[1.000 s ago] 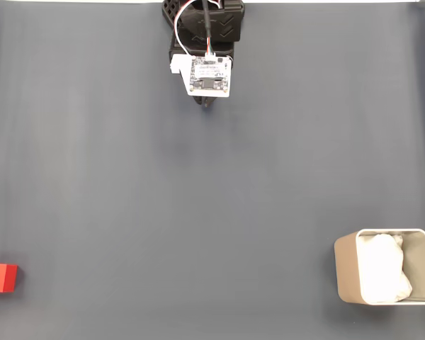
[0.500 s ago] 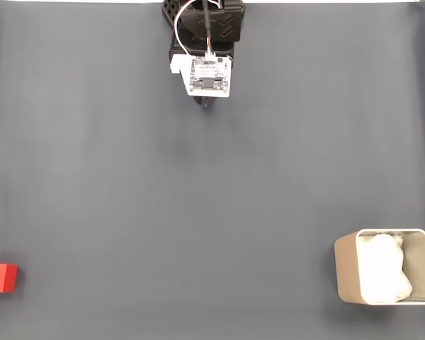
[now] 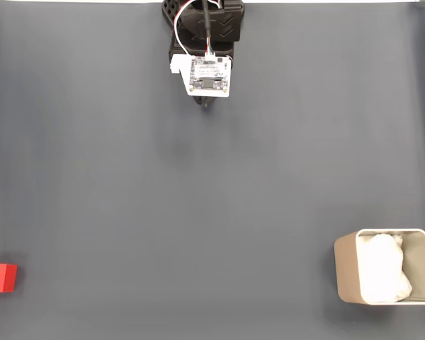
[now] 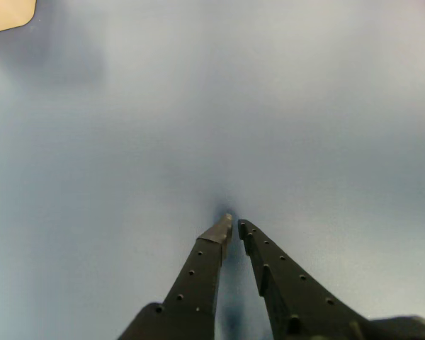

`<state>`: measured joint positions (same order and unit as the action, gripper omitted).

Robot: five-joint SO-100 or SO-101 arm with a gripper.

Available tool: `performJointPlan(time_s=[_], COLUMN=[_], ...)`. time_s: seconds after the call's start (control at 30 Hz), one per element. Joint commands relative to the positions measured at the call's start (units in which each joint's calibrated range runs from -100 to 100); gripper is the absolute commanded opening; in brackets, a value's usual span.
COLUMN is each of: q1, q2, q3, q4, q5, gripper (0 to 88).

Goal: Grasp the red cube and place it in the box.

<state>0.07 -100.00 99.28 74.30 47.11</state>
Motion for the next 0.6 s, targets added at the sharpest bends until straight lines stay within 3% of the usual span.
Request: performJointPlan(time_s=[0.0, 0.57], q1=[0.1, -0.3], q2=[0.1, 0.1], q3=[0.5, 0.5], q4=[1.2, 0.2], q5=[0.4, 2.2], gripper=[0.1, 0.0])
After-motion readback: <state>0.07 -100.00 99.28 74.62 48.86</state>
